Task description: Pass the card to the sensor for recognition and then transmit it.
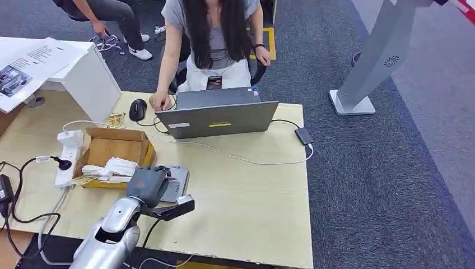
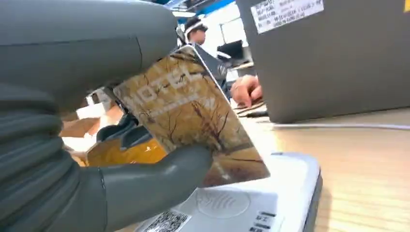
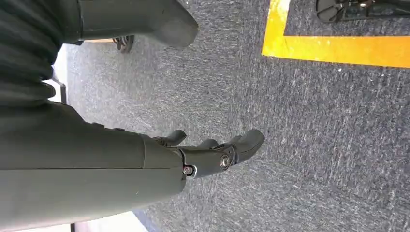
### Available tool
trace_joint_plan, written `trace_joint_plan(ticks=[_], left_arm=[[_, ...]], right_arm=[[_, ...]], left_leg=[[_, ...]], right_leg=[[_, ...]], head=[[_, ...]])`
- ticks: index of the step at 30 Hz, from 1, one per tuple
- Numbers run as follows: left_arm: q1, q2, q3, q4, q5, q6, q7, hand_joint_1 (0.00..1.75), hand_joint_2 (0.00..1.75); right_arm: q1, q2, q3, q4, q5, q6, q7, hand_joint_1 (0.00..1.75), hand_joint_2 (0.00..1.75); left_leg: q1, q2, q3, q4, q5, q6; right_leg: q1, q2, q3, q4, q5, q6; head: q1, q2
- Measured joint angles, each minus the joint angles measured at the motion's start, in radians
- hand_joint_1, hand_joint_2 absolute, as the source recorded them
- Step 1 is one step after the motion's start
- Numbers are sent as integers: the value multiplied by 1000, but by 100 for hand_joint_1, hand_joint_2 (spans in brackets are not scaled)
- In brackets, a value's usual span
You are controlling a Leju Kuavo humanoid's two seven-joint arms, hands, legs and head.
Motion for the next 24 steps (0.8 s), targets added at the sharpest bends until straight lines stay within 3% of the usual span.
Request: trace_joint_plan(ticks=[6,15,24], left_arm=[[-11,11,0,-6,36,40,-24,175,175],[-77,33,13,-271,48,289,-101,175,175],[-152,51,48,-349,42,303,-114,175,175]], right_arm=[[0,0,-5,0,4,9,-7,0,175],[0,0,-14,0,39,9,-10,0,175],[-1,0,-14,0,56,13,-18,0,175]], left_leg=[[0,0,0,0,1,-1],[0,-1,-1,0,1,-1],[0,-1,0,0,1,-1]], right_leg=[[0,0,0,0,0,0],[0,-1,0,0,0,0],[0,-1,0,1,0,-1]], head=[[0,0],[0,0],[0,0]])
